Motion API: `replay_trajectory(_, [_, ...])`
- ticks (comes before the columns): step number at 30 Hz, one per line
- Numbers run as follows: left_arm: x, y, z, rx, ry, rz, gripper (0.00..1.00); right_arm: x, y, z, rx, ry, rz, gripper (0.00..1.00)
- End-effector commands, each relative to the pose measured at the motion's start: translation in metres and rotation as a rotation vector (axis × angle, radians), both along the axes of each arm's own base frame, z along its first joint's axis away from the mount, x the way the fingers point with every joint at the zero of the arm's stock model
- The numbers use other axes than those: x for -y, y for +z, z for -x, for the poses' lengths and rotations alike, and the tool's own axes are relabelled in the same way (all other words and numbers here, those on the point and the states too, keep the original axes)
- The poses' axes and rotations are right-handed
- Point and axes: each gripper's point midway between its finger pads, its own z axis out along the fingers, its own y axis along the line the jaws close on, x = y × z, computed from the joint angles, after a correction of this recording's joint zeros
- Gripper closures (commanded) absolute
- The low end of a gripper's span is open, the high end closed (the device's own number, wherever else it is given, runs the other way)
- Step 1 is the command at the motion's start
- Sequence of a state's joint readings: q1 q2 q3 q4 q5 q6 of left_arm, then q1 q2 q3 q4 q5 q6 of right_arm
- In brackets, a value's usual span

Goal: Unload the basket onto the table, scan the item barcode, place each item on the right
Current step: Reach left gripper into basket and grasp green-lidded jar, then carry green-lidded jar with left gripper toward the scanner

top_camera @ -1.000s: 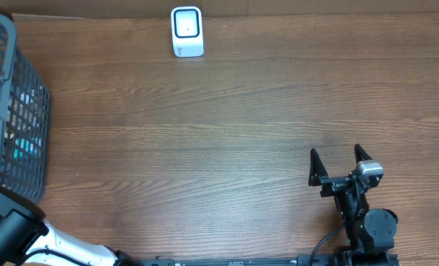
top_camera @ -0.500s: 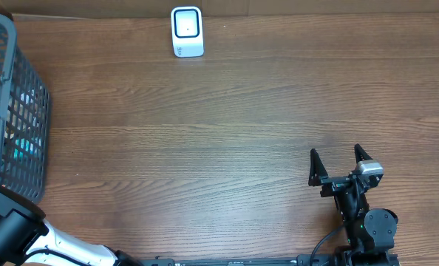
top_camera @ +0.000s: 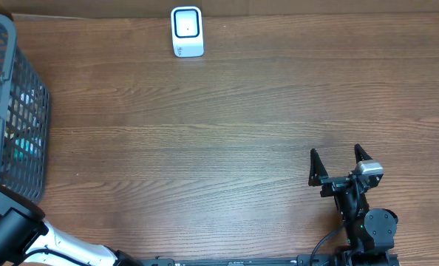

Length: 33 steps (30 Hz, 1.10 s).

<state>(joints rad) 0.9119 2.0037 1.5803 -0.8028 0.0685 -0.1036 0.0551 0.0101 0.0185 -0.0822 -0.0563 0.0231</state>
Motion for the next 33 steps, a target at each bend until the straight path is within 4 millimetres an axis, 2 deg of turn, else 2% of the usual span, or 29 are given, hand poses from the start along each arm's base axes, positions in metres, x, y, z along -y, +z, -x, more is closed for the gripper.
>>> replay_trajectory(1, [0.002,-0.011,0.0,-0.008,-0.011,0.022,0.2,-0.003,-0.002,0.0,0.001,0.012,-0.004,0.0])
replay_trajectory(6, [0.003,-0.011,0.001,-0.012,-0.01,0.026,0.37,-0.003,-0.002,0.0,0.001,0.012,-0.004,0.0])
replay_trajectory(10, [0.004,-0.006,0.002,-0.002,0.012,0.028,0.41,-0.003,-0.002,0.0,0.001,0.012,-0.004,0.0])
replay_trajectory(12, [0.003,0.005,0.001,0.011,0.029,0.021,0.41,-0.003,-0.002,0.0,0.001,0.012,-0.004,0.0])
replay_trajectory(16, [0.001,0.044,-0.007,0.09,0.062,-0.005,0.4,-0.003,-0.002,0.0,0.001,0.012,-0.004,0.0])
replay_trajectory(19, [0.004,0.084,-0.017,0.18,0.05,-0.019,0.41,-0.003,-0.002,0.0,0.001,0.012,-0.004,0.0])
replay_trajectory(23, [0.015,0.151,-0.03,0.34,0.04,-0.04,0.42,-0.003,-0.002,0.0,0.001,0.012,-0.004,0.0])
replay_trajectory(26, [0.031,0.214,-0.035,0.487,0.013,-0.078,0.43,-0.003,-0.002,0.0,0.001,0.012,-0.004,0.0])
replay_trajectory(28, [0.052,0.262,-0.034,0.607,-0.021,-0.096,0.44,-0.003,-0.002,0.0,0.001,0.012,-0.004,0.0])
replay_trajectory(29, [0.057,0.272,-0.034,0.633,-0.031,-0.099,0.43,-0.003,-0.002,0.0,0.001,0.013,-0.004,0.0])
replay_trajectory(30, [0.074,0.299,-0.033,0.707,-0.069,-0.099,0.44,-0.003,-0.002,0.0,0.001,0.012,-0.004,0.0])
replay_trajectory(31, [0.087,0.314,-0.032,0.748,-0.099,-0.099,0.44,-0.003,-0.002,0.0,0.001,0.012,-0.004,0.0])
replay_trajectory(32, [0.109,0.333,-0.032,0.799,-0.153,-0.098,0.46,-0.003,-0.002,0.0,0.001,0.012,-0.004,0.0])
replay_trajectory(33, [0.123,0.344,-0.032,0.825,-0.19,-0.097,0.46,-0.003,-0.002,0.0,0.001,0.012,-0.004,0.0])
